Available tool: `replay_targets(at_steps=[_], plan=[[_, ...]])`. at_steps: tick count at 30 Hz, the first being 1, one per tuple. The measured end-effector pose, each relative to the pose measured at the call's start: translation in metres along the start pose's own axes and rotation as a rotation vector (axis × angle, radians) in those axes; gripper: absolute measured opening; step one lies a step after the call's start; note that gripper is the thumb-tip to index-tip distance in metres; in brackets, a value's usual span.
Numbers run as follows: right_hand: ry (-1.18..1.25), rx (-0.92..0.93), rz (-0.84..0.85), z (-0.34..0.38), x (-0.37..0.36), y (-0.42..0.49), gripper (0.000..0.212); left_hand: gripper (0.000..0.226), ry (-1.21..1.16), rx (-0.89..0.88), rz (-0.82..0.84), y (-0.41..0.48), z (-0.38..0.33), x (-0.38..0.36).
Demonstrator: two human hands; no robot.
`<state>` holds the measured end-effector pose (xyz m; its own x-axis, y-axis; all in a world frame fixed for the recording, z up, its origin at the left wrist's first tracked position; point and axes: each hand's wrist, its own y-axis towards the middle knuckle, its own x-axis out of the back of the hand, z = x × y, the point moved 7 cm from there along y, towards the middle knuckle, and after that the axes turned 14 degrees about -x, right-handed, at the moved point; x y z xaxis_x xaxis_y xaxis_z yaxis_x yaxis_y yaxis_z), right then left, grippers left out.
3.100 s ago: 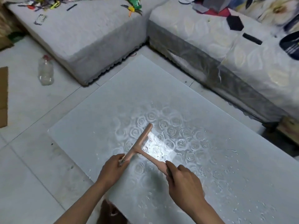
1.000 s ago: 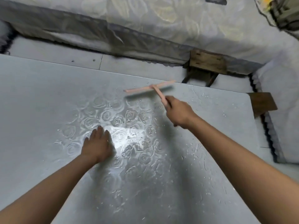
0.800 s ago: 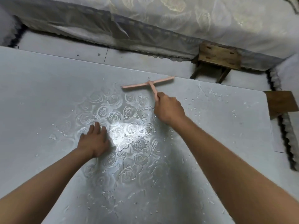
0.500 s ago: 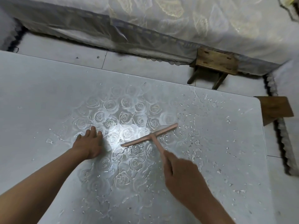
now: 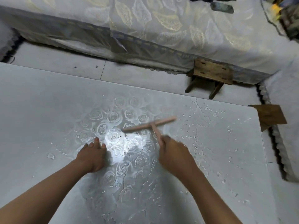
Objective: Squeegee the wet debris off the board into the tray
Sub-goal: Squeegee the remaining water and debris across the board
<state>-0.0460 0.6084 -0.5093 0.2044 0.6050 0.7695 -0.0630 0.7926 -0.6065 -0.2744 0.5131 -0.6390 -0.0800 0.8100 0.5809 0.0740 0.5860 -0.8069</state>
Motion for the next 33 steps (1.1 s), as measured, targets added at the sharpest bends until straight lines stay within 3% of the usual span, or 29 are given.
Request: replay_targets(at_steps=[4,9,13,16,22,28,33], plan=[[-0.053,-0.067,0.108,0.003,0.016,-0.027,0.027,0.059,0.021,-0.041,-0.028,-0.004,0.002,0.004],[0.027,0.121,0.001,0.126,0.052,0.021,0.035,0.042,0.014,-0.149,-0.048,-0.004,0.013,0.021],[0.022,0.115,0.026,0.193,0.027,0.052,0.043,0.035,-0.204,-0.186,-0.374,-0.012,0.063,0.046],[-0.072,0.066,0.036,0.171,0.005,0.036,0.046,0.038,-0.189,-0.155,-0.519,-0.019,0.108,0.055],[-0.143,-0.103,0.198,0.107,0.007,-0.021,0.033,0.044,-0.098,-0.073,-0.407,-0.022,0.168,0.049],[-0.179,0.143,0.013,0.251,0.031,0.032,0.028,0.047,-0.005,-0.029,-0.298,-0.018,0.188,0.040],[-0.149,0.075,0.050,0.299,0.003,0.066,0.025,0.061,0.029,-0.048,-0.244,-0.013,0.197,0.035]])
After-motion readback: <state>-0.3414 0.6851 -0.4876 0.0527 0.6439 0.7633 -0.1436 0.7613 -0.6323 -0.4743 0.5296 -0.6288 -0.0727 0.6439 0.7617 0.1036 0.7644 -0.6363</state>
